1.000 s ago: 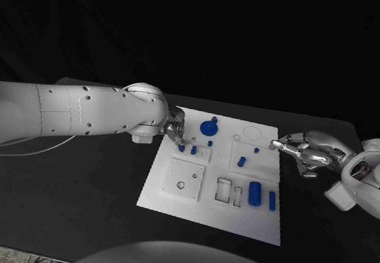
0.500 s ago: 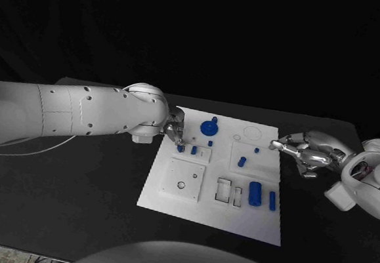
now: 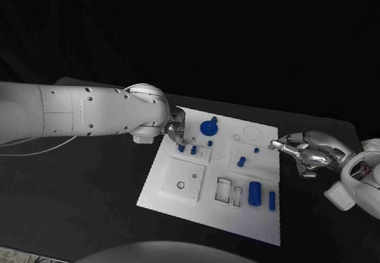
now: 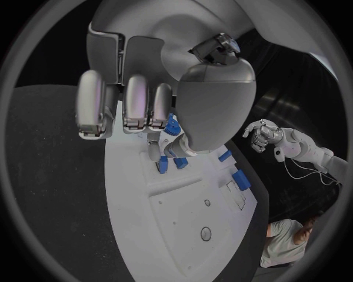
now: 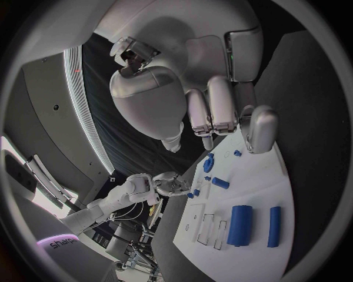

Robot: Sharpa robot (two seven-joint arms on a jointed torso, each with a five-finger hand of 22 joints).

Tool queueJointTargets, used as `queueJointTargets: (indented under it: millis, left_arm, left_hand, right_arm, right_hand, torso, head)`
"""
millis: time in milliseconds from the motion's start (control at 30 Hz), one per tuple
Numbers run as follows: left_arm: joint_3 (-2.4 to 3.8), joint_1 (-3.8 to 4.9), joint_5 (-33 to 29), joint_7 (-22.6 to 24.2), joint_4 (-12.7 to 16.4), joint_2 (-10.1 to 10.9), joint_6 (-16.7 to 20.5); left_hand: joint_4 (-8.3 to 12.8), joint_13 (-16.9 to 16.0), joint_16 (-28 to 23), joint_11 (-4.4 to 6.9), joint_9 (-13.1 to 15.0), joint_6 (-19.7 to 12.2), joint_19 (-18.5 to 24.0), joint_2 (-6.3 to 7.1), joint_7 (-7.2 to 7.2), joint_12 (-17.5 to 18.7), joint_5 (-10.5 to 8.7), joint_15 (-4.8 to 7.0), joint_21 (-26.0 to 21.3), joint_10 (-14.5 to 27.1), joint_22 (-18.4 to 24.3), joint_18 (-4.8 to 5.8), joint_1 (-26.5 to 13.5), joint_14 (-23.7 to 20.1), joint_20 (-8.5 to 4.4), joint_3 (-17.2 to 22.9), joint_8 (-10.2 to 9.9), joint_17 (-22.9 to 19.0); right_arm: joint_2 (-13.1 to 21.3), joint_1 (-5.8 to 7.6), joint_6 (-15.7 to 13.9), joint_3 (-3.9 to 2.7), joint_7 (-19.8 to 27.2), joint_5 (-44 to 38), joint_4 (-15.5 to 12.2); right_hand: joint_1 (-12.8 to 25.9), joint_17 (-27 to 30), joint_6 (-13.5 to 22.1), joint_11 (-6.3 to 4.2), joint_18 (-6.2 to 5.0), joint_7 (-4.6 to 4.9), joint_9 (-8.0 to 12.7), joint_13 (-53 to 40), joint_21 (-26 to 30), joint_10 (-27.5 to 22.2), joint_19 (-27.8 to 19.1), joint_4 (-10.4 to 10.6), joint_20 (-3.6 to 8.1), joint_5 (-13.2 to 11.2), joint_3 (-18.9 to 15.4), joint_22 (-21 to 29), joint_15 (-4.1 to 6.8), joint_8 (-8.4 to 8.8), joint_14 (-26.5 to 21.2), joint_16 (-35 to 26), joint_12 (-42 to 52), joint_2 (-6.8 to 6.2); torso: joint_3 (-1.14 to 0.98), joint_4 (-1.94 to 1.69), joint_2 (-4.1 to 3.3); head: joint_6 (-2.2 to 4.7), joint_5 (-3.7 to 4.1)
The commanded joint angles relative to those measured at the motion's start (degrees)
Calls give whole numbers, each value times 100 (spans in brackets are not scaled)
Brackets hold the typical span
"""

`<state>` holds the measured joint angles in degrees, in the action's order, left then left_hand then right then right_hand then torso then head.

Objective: Assemble the parts on the task board

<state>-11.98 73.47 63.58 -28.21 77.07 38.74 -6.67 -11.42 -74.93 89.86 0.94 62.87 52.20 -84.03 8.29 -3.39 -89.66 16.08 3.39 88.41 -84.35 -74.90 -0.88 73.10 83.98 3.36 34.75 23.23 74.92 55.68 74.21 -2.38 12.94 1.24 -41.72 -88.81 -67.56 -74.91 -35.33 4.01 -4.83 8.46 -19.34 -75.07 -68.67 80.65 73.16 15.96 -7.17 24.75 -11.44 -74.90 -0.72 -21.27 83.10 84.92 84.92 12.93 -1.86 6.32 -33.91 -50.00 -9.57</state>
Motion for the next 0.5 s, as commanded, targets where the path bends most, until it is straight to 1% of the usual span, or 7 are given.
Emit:
queueJointTargets:
  millis: [33, 100, 233, 500]
  left_arm:
    - [1, 0, 22, 76, 32, 0, 157]
    - [1, 0, 22, 78, 40, 3, 179]
    - [2, 0, 21, 67, 57, 11, 216]
    - [2, 0, 20, 38, 69, 15, 250]
  left_hand:
    - [213, -1507, 14, -11, 7, 3, -429, -40, 34, -34, 20, -4, -13, -565, -1420, 30, -9, 602, -26, 238, -32, 1508]
    - [214, -1507, 14, -11, 7, 3, -430, -40, 34, -34, 20, -4, -12, -565, -1421, 30, -9, 602, -26, 238, -32, 1508]
    - [215, -1507, 14, -11, 7, 4, -430, -39, 34, -34, 21, -4, -12, -565, -1421, 30, -9, 602, -26, 238, -32, 1508]
    - [219, -1507, 14, -12, 8, 5, -429, -34, 35, -34, 21, -5, -14, -565, -1420, 30, -11, 602, -25, 238, -31, 1508]
  right_arm:
    - [-3, -7, 24, 0, 45, -10, 10]
    - [-4, -8, 24, 0, 44, -10, 13]
    - [-7, -12, 23, 0, 48, -10, 20]
    - [-13, -23, 23, 0, 55, -10, 30]
  right_hand:
    - [-67, -652, -16, -28, -42, 6, 9, -786, 12, -1, -28, -2, -9, 27, 25, -818, -10, 37, -49, -34, -30, 9]
    - [-67, -652, -16, -28, -42, 6, 9, -786, 12, -1, -28, -2, -9, 27, 25, -818, -10, 37, -49, -34, -30, 9]
    - [-67, -652, -16, -28, -42, 6, 9, -786, 12, -1, -28, -2, -9, 27, 25, -818, -10, 37, -49, -34, -30, 9]
    - [-74, -652, -14, -28, -45, 7, 10, -784, 22, -3, -37, -5, -9, 30, 28, -815, -10, 39, -50, -34, -31, 6]
  torso:
    - [1, -5, 2]
    - [-2, -11, 2]
    - [0, -7, 7]
    - [-2, -10, 8]
  head:
    - [0, 4]
    - [0, 6]
    - [0, -4]
    - [0, -11]
